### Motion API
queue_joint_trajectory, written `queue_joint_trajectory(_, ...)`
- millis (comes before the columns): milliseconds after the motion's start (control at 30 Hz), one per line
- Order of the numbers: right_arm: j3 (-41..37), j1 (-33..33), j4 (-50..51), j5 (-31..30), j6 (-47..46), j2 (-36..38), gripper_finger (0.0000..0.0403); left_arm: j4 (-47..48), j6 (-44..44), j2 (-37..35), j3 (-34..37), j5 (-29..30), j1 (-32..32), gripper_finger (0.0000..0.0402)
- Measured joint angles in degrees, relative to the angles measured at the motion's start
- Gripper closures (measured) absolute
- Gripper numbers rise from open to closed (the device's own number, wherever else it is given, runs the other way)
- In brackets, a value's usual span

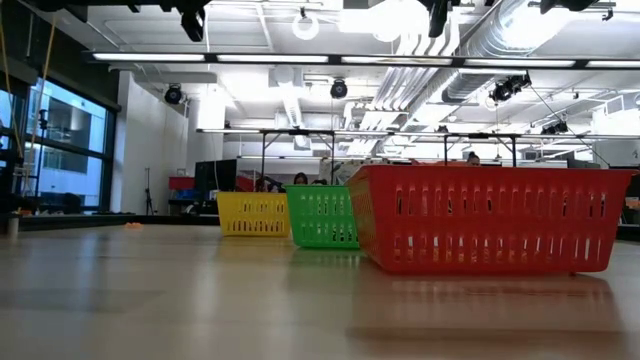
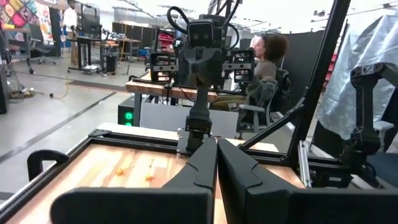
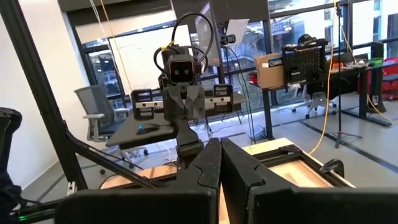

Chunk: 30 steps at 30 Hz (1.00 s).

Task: Sort Halloween decoration

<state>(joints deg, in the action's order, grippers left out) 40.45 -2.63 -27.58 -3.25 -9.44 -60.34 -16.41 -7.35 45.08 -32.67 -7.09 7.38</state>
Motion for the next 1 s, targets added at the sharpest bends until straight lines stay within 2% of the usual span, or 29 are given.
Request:
queue_joint_trajectory(367, 0.00, -0.02, 2.15, -1.20, 1.98, -0.04, 0.0402, 0.07, 0.41, 0.00, 0.00, 0.14, 0.55, 0.0399)
queue_joint_trajectory(500, 0.16, -0.05, 4.96, -7.91, -0.38, -0.04, 0.0402, 0.08, 0.43, 0.00, 0.00, 0.15, 0.55, 0.0399)
queue_joint_trajectory(633, 4.78, -2.80, 22.48, -15.97, -8.26, -0.04, 0.0402, 0.12, 0.45, 0.00, 0.00, 0.17, 0.55, 0.0399)
queue_joint_trajectory(833, 11.57, -10.97, 52.42, -16.26, -21.36, -0.35, 0.0402, 1.48, 0.45, 0.00, -0.02, 0.17, 0.52, 0.0399)
queue_joint_trajectory(1000, 9.64, -16.83, 67.93, -15.71, -25.87, -0.33, 0.0401, 3.74, 0.47, 0.00, -0.04, 0.19, 0.52, 0.0399)
